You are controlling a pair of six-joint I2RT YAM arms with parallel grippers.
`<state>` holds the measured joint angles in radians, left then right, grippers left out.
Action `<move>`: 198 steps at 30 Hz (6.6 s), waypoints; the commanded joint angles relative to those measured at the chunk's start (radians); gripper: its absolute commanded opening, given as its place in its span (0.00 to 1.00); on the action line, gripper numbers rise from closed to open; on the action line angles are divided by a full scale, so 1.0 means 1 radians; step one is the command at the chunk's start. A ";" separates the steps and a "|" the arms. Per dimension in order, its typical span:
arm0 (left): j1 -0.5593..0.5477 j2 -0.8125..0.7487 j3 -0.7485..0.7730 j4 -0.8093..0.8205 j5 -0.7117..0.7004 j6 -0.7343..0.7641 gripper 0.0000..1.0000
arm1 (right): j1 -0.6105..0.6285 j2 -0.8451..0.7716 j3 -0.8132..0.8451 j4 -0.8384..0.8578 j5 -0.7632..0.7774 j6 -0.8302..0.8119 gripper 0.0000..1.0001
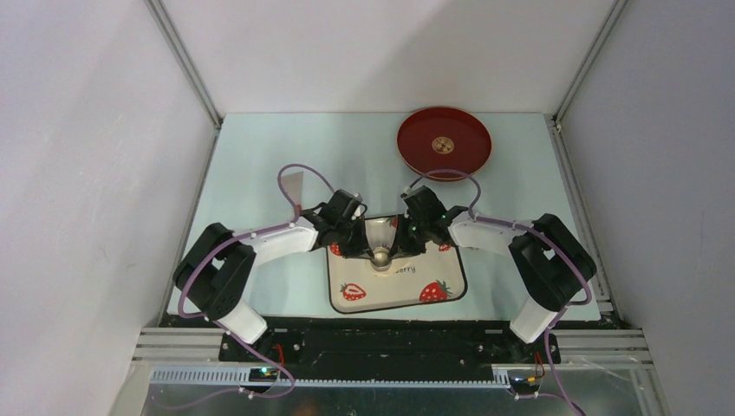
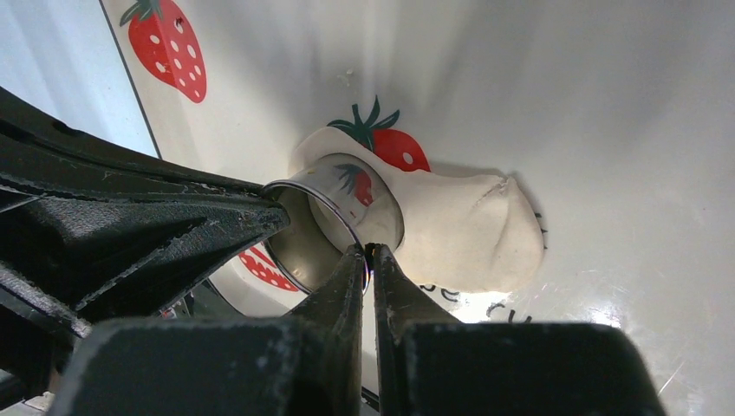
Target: Roll out the dumpling wrappers from the dough
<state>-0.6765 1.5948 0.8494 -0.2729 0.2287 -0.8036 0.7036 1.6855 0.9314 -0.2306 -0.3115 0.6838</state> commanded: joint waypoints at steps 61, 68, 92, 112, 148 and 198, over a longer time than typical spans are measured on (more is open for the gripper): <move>-0.006 0.129 -0.151 0.053 0.021 -0.059 0.00 | 0.005 0.174 -0.114 -0.131 -0.013 0.103 0.00; -0.005 0.097 -0.160 0.052 0.015 -0.058 0.00 | 0.007 0.115 -0.102 -0.145 -0.017 0.086 0.00; -0.007 -0.041 -0.034 -0.081 0.005 0.038 0.29 | -0.003 -0.089 -0.008 -0.217 -0.055 0.078 0.45; 0.058 -0.355 -0.058 -0.109 0.010 0.046 0.60 | -0.130 -0.265 0.021 -0.301 -0.099 0.011 0.83; 0.134 0.086 -0.132 -0.013 -0.065 0.086 0.01 | -0.157 0.283 0.326 -0.330 -0.114 -0.179 0.17; 0.136 0.116 -0.128 -0.013 -0.069 0.080 0.00 | -0.059 0.053 0.207 -0.515 -0.078 -0.207 0.16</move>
<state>-0.5438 1.6413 0.7673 -0.1654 0.3099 -0.7631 0.6563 1.8359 1.1610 -0.6132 -0.3256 0.4736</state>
